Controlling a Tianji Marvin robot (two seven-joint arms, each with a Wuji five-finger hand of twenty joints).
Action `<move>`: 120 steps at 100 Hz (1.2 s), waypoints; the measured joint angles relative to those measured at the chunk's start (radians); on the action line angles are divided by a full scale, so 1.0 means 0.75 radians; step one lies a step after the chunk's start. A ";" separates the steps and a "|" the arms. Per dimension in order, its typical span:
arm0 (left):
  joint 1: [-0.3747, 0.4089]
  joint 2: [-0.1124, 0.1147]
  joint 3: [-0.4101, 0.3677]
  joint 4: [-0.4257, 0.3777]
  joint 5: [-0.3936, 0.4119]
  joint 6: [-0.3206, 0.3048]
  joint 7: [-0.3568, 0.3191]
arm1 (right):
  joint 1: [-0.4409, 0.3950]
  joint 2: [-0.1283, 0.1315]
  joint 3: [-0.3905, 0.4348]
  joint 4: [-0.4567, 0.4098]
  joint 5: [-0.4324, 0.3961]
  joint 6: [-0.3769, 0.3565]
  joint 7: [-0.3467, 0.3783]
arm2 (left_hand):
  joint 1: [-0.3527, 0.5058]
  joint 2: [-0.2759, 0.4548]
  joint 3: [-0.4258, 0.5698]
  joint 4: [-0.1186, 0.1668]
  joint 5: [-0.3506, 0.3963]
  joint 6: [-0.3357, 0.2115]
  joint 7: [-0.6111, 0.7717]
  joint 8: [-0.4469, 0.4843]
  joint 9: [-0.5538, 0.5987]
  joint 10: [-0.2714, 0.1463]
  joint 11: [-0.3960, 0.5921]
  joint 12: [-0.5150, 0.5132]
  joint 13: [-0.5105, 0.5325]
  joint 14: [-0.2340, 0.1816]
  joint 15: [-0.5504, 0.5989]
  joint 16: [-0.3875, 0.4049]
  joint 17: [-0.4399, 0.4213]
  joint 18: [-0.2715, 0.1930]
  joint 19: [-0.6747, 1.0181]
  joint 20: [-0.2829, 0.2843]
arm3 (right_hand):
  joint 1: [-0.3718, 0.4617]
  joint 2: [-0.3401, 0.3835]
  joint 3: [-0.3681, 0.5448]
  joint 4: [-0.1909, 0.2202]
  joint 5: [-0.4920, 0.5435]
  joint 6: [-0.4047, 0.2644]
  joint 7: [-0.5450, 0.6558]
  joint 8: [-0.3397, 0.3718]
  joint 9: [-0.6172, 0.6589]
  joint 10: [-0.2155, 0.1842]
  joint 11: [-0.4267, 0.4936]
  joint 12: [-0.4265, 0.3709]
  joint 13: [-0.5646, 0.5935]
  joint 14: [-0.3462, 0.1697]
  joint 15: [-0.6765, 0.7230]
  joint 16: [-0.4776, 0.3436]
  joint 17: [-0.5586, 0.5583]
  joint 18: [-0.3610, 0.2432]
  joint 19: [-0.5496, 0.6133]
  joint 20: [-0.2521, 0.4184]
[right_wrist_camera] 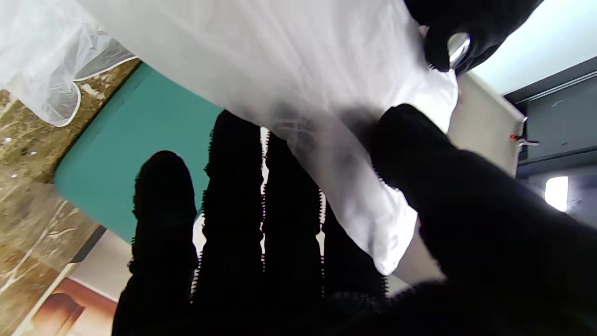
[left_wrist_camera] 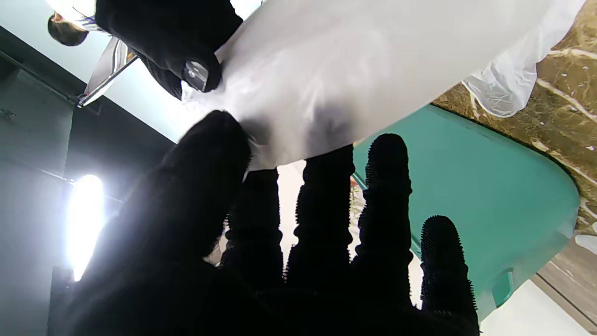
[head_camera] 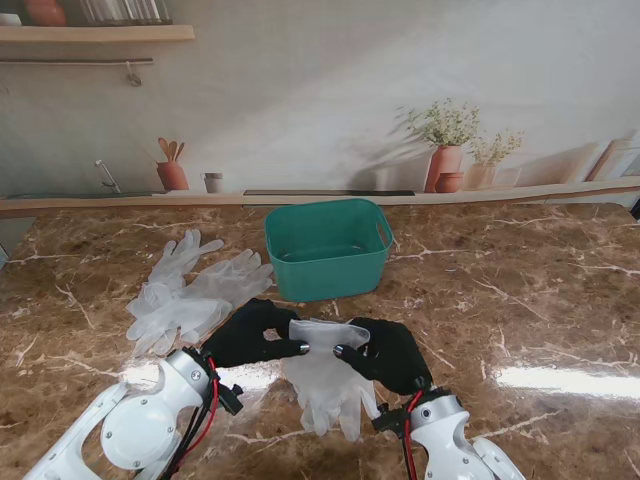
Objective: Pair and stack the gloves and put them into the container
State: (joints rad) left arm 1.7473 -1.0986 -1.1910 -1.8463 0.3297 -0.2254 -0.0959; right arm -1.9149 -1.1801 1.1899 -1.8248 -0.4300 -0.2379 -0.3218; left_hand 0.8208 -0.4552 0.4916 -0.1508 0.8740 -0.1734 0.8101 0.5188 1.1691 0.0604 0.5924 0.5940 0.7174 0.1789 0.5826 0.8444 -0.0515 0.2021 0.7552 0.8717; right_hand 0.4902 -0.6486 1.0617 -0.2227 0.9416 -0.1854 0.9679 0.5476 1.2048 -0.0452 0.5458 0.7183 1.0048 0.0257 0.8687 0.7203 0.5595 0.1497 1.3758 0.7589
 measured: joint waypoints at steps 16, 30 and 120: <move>0.050 0.013 -0.030 -0.076 -0.017 -0.024 -0.058 | -0.051 0.018 0.050 -0.062 -0.016 -0.063 0.061 | 0.001 -0.045 0.004 0.000 0.056 0.037 0.016 -0.154 0.084 0.000 0.012 0.001 0.082 0.009 0.047 0.004 0.038 0.027 0.070 -0.013 | 0.000 0.015 0.001 0.000 0.004 0.017 0.000 0.049 0.115 0.029 0.036 0.008 0.136 0.046 0.145 0.043 0.137 0.012 0.177 0.069; 0.092 0.024 -0.044 -0.132 -0.061 -0.042 -0.093 | -0.110 0.028 0.102 -0.122 -0.061 -0.112 0.070 | 0.001 -0.057 0.006 0.001 0.092 0.117 0.052 -0.226 0.147 0.000 0.004 -0.028 0.133 0.010 0.066 0.004 0.063 0.028 0.133 -0.029 | 0.006 0.015 0.001 -0.015 0.014 0.034 0.000 0.043 0.178 0.034 0.034 -0.008 0.236 0.049 0.190 0.047 0.242 0.016 0.249 0.085; 0.153 0.076 -0.095 -0.160 -0.225 0.032 -0.358 | -0.110 0.100 0.120 -0.157 0.204 0.017 0.437 | 0.010 -0.055 0.045 -0.008 0.109 0.277 0.114 -0.265 0.216 -0.003 0.088 -0.161 0.266 0.010 0.083 -0.055 0.108 0.021 0.236 -0.104 | 0.017 -0.002 0.001 -0.016 0.029 0.089 0.018 -0.068 0.259 0.036 0.036 -0.041 0.355 0.049 0.262 0.065 0.408 0.017 0.329 0.067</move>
State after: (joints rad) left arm 1.8624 -1.0417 -1.2622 -1.9661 0.1612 -0.2016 -0.3644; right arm -1.9972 -1.1048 1.2799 -1.9423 -0.2769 -0.2252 0.0058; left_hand 0.8287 -0.4968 0.5254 -0.1566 0.9557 0.0346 0.8957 0.3203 1.3309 0.0580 0.6581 0.4730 0.9167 0.1864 0.6445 0.8034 0.0296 0.2182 0.9320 0.7940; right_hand 0.5032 -0.6498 1.0626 -0.2345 0.9631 -0.1183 0.9817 0.4967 1.3993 -0.0185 0.5729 0.6874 1.2709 0.0627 1.0653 0.7690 0.8653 0.1623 1.6224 0.8094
